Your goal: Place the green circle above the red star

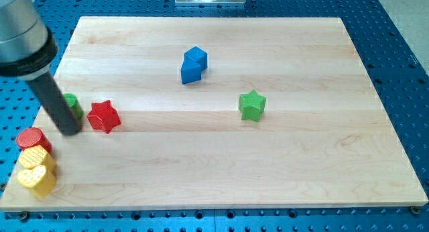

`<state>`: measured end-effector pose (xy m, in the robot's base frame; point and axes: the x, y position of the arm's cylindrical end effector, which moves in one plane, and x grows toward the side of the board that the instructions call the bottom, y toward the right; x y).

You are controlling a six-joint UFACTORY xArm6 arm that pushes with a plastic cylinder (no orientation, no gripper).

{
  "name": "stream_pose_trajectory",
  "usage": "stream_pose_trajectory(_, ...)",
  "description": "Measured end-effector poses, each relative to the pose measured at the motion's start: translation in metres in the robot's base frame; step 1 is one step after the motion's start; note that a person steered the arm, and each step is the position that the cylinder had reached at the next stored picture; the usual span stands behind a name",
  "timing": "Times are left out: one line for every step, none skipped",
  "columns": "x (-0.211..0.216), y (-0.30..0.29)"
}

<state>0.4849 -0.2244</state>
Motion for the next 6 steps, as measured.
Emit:
stream_pose_trajectory(-0.030,0.020)
stream_pose_trajectory(-0.023,0.037)
stream_pose_trajectory(0.023,0.079)
stream_pose_trajectory(0.051,0.062)
stream_pose_trajectory(0.050,0.027)
stream_pose_trajectory(0.034,0.007)
